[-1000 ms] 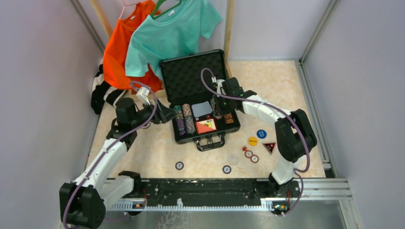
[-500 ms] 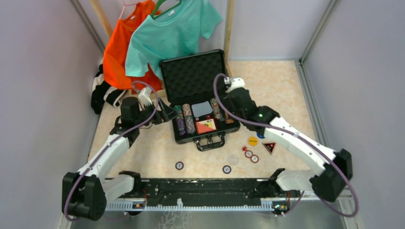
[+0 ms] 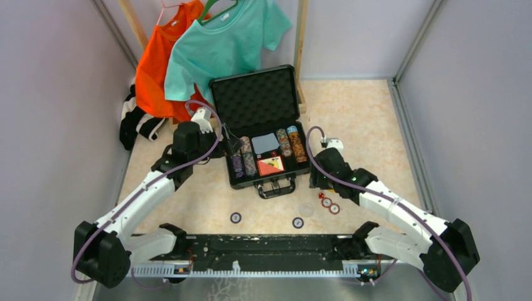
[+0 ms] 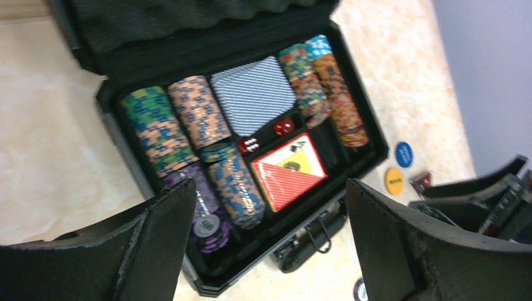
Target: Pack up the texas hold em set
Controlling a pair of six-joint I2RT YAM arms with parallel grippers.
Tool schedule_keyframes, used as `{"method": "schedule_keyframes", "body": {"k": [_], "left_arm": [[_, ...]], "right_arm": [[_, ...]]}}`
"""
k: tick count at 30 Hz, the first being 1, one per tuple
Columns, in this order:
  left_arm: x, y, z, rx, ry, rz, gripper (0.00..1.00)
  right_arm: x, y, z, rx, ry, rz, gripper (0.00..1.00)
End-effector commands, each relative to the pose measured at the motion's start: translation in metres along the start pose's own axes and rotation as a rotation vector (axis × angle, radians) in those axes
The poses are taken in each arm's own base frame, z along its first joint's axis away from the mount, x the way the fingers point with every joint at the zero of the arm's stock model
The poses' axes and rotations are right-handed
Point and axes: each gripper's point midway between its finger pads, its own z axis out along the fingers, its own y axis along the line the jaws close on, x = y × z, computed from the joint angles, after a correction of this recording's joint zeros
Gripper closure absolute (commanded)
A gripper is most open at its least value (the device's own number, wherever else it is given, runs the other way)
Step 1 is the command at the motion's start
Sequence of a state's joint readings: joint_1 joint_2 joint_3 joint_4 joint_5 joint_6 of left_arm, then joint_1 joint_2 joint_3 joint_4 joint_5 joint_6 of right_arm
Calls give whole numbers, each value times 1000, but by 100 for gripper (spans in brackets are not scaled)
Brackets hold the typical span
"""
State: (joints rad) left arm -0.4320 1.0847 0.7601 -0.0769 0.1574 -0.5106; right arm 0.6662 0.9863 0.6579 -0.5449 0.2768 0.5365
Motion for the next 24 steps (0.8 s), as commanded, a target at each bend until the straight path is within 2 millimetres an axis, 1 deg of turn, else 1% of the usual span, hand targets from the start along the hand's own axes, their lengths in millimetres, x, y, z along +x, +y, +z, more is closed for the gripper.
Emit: {"method": "schedule_keyframes", "body": {"k": [1,4,5,7,8,11,13,16,21,24], "left_arm": [[4,25,0,-119,-5,44,6],[6,26,0,-116,0,57,6],[7,25,1,-109,3,62,6],[7,22,2,-93,9,65,6],[7,20,2,-82,13,66,6],[7,15,0,-60,15,67,7],[7,16,-1,-62,10,68,6],[7,18,-2,-62,-6,69,7],[6,15,-3,-51,-3,72,6],[5,14,-6,-47,-12,75,7]], "right_arm": [[5,8,2,-40,-5,54,42],[11,9,7,-43,19,42,43],[12,9,8,-41,24,38,45],[18,7,11,-30,45,30,52],[21,6,12,-25,57,30,53],[31,5,16,-28,83,36,53],[36,3,18,-20,95,38,53],[41,-1,19,-4,107,34,53],[47,-8,23,30,125,27,53],[51,-6,25,20,134,27,53]]}}
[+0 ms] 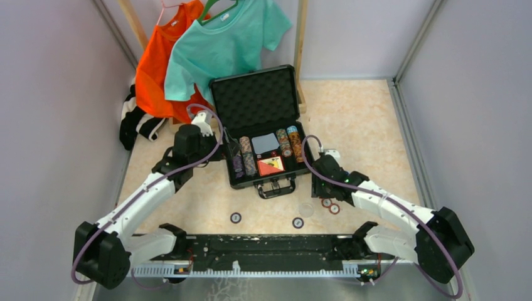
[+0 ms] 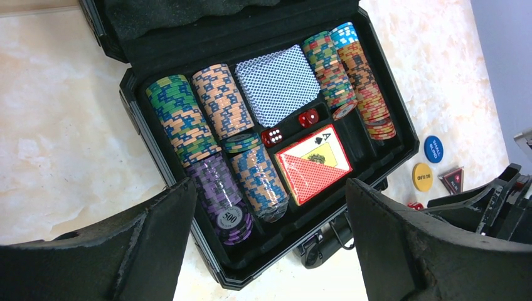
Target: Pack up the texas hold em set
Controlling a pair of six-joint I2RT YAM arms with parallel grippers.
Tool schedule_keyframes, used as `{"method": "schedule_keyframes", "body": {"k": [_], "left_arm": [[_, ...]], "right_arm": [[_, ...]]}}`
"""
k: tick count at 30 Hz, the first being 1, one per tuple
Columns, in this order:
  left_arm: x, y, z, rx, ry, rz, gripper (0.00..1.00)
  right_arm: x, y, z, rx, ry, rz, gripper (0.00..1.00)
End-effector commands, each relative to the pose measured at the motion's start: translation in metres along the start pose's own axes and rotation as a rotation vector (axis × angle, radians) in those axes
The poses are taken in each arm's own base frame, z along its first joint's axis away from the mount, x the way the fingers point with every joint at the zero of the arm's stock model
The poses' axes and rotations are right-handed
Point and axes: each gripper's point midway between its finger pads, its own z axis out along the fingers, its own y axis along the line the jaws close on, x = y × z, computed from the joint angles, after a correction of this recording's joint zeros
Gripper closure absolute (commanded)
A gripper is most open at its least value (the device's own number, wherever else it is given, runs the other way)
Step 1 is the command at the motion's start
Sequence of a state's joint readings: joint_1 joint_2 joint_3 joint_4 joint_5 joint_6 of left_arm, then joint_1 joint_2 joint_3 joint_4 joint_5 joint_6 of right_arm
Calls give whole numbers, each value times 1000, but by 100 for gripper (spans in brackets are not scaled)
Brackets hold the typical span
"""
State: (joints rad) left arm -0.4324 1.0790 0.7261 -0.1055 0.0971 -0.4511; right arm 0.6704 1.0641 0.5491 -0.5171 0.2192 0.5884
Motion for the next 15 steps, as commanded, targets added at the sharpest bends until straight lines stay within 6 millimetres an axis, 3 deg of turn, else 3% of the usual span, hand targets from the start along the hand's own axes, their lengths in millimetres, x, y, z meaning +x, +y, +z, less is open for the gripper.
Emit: {"method": "schedule_keyframes", "body": {"k": [1,15], "left_arm": [[-9,-8,-7,35,-35,22,7],[-9,-15,-10,73,-42,32,6]], "right_arm": [[-5,5,2,-13,-24,16,53],[4,-4,9,12,-23,18,56]]}}
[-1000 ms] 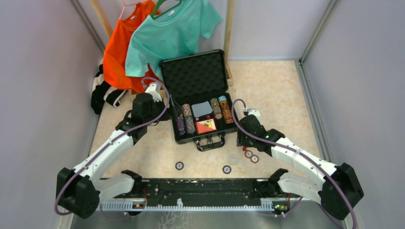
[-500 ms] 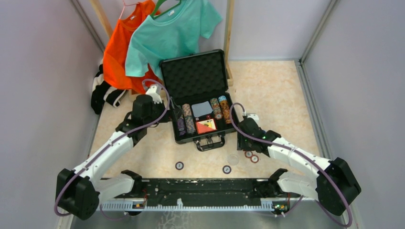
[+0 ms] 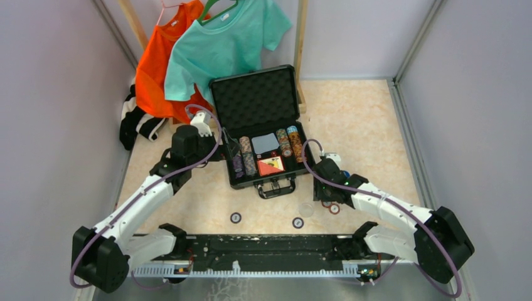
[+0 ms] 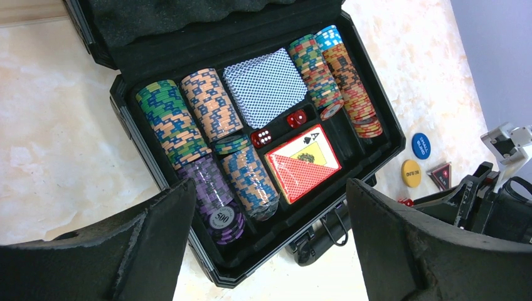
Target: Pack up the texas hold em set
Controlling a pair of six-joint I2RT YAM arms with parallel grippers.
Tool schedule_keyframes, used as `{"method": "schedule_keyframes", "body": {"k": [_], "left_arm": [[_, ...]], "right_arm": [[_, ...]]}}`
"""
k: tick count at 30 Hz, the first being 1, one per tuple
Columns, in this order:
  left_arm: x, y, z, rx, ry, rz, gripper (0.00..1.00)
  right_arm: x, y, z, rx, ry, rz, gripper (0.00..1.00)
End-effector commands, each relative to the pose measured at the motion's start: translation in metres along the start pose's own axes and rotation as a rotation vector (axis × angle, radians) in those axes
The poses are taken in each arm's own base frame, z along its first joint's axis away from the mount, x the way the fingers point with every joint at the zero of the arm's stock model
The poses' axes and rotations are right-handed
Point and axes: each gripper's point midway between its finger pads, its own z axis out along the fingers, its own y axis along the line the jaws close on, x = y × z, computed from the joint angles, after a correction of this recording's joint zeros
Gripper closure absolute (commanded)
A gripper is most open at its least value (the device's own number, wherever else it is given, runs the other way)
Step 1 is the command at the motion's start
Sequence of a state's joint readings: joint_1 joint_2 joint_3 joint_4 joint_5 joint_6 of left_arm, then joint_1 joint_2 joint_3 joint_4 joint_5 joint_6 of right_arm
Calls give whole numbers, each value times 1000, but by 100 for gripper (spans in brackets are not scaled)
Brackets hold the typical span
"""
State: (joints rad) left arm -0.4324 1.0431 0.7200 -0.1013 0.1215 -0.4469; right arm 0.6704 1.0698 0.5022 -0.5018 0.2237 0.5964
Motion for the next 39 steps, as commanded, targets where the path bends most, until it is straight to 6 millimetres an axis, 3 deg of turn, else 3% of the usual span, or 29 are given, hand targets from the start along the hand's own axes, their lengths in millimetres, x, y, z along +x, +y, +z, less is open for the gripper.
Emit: {"method": "schedule_keyframes", "body": {"k": [1,30,39], "left_arm": [[-4,-7,-2,36,-21,24,6],[-1,-7,-1,40,-12,22,6],[-3,-8,1,45,-11,21,6]], "right_arm": [[-12,5,1,-14,-53,19,57],[-18,1,2,22,-62,-10,84],[-55,20,-30,-39,-123,-49,87]]}}
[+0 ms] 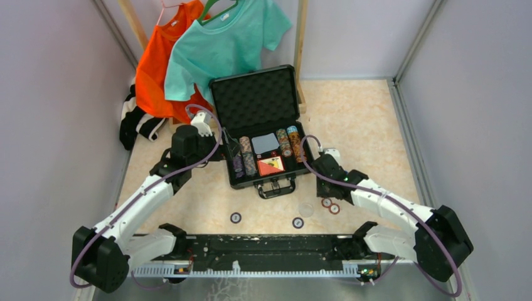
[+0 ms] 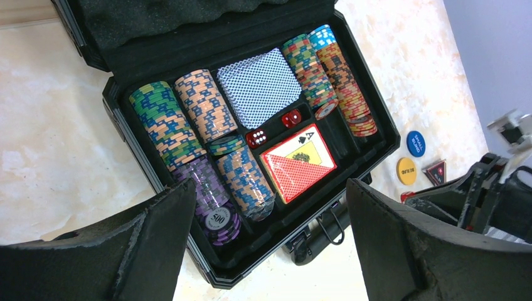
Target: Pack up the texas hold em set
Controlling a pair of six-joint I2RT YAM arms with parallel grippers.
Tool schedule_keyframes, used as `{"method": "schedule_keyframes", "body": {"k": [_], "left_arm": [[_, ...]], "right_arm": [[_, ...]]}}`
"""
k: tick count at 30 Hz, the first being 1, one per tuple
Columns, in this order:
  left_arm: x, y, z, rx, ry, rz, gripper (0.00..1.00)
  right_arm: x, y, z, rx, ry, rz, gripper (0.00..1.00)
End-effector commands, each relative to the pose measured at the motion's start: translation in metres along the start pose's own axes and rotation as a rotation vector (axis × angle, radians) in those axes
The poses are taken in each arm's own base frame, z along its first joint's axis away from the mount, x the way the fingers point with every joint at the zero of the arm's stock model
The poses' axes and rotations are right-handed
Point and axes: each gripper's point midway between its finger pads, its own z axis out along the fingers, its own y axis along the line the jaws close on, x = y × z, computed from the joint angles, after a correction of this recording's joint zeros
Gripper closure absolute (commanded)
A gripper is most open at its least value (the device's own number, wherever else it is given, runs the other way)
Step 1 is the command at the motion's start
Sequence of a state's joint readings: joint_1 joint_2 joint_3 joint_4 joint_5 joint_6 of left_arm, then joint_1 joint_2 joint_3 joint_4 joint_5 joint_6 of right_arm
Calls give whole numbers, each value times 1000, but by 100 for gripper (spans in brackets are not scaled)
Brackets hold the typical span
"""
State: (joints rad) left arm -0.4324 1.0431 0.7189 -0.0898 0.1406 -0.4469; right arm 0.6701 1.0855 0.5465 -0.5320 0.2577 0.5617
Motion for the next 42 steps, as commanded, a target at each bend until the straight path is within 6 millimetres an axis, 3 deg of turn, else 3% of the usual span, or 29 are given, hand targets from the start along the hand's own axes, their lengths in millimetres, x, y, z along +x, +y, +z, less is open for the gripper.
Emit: {"method": "schedule_keyframes", "body": {"k": [1,5,9,21,26,32,42], "left_arm": [[-2,-5,1,24,-10,20,6],[-4,-4,1,21,-11,18,6],[-5,-5,2,19,-10,12,6],[-19,-13,-6,14,-14,6,6],[-24,-11,-14,-6,-41,3,6],[-23,-5,-17,-29,-48,8,6],[-22,-10,-22,-7,-47,4,6]], "right_arm": [[-51,22,-29,-72,-119,-19,87],[-80,37,-40,-100,-154,-55,88],[-110,59,-38,-131,-176,-95,88],[-194,139,3,-230,-209,-195,89],[-201,159,32,-224,-173,-234,88],[-194,189,49,-245,-144,-275,89],[-181,199,65,-241,-110,-284,88]]}}
